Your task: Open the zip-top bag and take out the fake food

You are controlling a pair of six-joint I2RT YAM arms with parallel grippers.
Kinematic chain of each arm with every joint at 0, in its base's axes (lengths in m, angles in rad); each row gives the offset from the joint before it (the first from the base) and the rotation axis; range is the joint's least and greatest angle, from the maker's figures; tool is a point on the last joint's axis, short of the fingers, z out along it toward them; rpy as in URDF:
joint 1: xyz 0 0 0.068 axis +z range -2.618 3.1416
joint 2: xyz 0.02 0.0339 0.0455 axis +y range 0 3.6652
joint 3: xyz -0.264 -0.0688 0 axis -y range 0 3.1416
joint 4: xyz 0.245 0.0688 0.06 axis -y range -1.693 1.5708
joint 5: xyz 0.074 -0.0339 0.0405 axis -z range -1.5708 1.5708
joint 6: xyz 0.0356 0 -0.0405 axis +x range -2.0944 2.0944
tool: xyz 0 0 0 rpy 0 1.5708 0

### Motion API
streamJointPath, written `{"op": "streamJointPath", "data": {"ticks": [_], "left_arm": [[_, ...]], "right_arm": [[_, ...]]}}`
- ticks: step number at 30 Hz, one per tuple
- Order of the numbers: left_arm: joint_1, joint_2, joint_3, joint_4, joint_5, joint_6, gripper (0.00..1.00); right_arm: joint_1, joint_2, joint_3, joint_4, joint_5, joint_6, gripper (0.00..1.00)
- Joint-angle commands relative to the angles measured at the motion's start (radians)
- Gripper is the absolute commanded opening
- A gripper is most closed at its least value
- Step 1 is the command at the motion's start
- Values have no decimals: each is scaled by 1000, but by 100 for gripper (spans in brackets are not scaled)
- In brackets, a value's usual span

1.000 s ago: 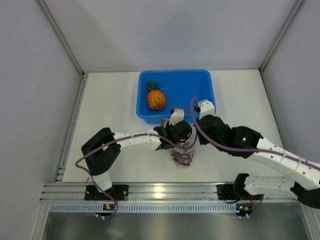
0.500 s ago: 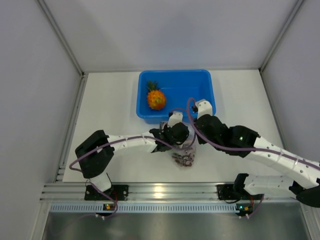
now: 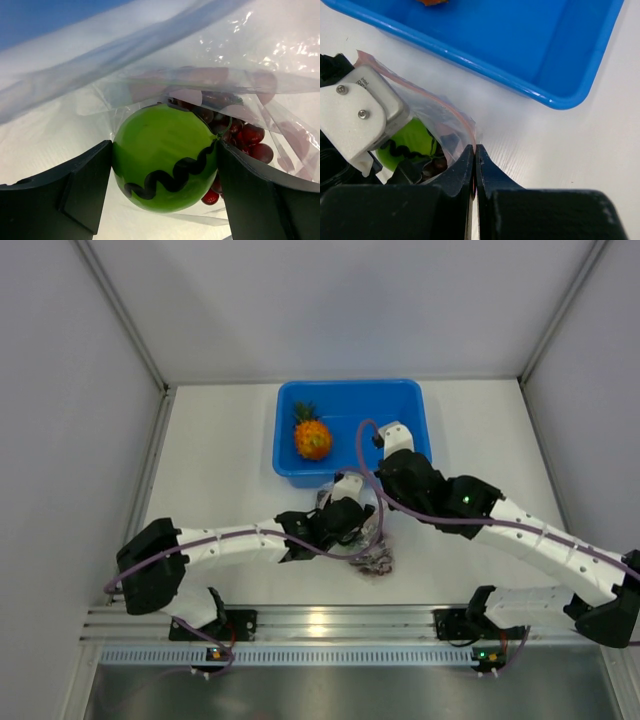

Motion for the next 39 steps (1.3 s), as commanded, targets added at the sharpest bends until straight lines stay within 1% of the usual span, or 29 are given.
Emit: {"op": "streamJointPath", "data": {"ticks": [1, 2, 5, 7, 11, 13, 17, 23, 24, 28, 34, 36, 39], "left_arm": [[-17, -47, -23, 99, 29, 58, 0], [-19, -52, -26, 109, 35, 67, 0], [-27, -63, -31, 141, 79, 112, 0], [-34, -75, -31, 142, 67, 120, 0], [-36, -100, -31, 155, 72, 147, 0], [-37, -118, -32, 155, 52, 150, 0], [-37, -153, -36, 136, -37, 141, 0], [-37, -199, -35, 112, -74, 129, 0], [-37, -207, -34, 106, -97, 120, 0], [-37, -219, -19, 69, -140, 104, 0], [-36, -239, -3, 46, -188, 77, 0], [-36, -250, 3, 46, -188, 63, 0], [-37, -274, 9, 44, -171, 19, 0]], "right_arm": [[-17, 5, 40, 75, -37, -53, 0], [-20, 8, 43, 77, -47, -58, 0], [-23, 10, 38, 109, -145, -98, 0], [-24, 45, 67, 53, -160, -96, 0], [-24, 99, 71, 8, -202, -104, 0], [-25, 112, 64, -6, -196, -96, 0], [-26, 97, 31, -12, -193, -84, 0], [-26, 71, -41, 15, -180, -78, 0], [-26, 67, -52, 23, -180, -76, 0], [-25, 2, -109, 70, -171, -65, 0], [-26, -96, -152, 107, -170, -38, 0], [-23, -137, -194, 158, -174, -32, 0], [-23, -237, -270, 250, -225, -32, 0]]}}
